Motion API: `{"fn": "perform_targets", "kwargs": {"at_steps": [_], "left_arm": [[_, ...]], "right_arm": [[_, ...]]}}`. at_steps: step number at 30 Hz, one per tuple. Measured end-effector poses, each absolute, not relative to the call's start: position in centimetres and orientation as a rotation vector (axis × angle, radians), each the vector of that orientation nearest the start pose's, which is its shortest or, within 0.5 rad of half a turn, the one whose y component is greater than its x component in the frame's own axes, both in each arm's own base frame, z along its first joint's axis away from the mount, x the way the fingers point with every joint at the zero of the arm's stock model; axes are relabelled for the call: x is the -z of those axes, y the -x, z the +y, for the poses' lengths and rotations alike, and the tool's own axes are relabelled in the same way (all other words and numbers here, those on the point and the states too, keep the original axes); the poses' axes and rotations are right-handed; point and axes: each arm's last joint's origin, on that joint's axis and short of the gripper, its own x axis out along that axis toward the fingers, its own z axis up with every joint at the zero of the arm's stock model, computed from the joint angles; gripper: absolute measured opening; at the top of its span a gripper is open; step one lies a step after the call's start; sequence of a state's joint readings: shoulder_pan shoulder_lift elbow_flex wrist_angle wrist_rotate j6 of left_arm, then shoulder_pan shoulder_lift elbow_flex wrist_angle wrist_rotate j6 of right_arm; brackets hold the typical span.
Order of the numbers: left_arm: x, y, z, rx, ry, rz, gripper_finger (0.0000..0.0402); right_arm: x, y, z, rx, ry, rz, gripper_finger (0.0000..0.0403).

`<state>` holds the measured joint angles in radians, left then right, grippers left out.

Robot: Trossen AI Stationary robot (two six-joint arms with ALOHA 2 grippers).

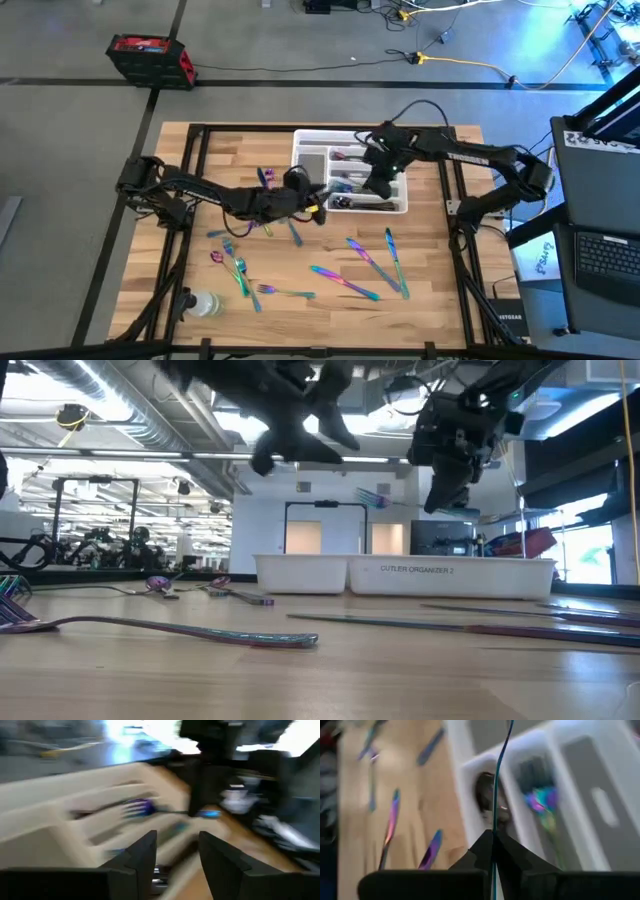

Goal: Sort silverware
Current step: Put the blue fork into the tray organizer

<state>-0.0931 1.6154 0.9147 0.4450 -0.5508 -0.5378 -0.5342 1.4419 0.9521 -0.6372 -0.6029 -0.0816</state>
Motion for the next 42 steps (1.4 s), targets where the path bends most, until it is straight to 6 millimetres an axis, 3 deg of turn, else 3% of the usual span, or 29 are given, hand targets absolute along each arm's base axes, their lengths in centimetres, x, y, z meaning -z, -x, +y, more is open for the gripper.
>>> {"fn": "perform_targets", "kwargs": {"at_steps": [4, 11, 15, 22, 27, 31, 42], "left_arm": [[-22.8, -33.9, -2.1, -0.168, 0.420, -0.003, 0.0123], [-21.5, -33.1, -2.5, 0.011, 0.297, 0.052, 0.0119], [-20.9, -33.0, -2.6, 0.034, 0.279, 0.100, 0.0119], [-20.8, -33.0, -1.8, 0.022, 0.312, 0.113, 0.0119], [-20.8, -33.0, -1.5, 0.018, 0.311, 0.116, 0.0119], [-20.8, -33.0, -1.4, 0.016, 0.311, 0.116, 0.0119], [-20.7, -33.1, -0.9, 0.000, 0.307, 0.116, 0.0119]], "right_arm": [[-21.3, -24.5, -13.5, -0.178, -0.482, 1.000, 0.0000], [-21.0, -25.0, -15.8, -0.336, -0.381, 1.080, 0.0000], [-19.3, -25.5, -17.0, -0.371, -0.392, 1.117, 0.0000], [-14.5, -25.3, -19.3, -0.415, -0.507, 1.133, 0.0000], [-13.1, -25.2, -19.9, -0.420, -0.524, 1.142, 0.0000], [-13.5, -25.4, -20.0, -0.430, -0.482, 1.122, 0.0000], [-18.6, -26.6, -22.6, -0.404, -0.294, 1.068, 0.0000]]}}
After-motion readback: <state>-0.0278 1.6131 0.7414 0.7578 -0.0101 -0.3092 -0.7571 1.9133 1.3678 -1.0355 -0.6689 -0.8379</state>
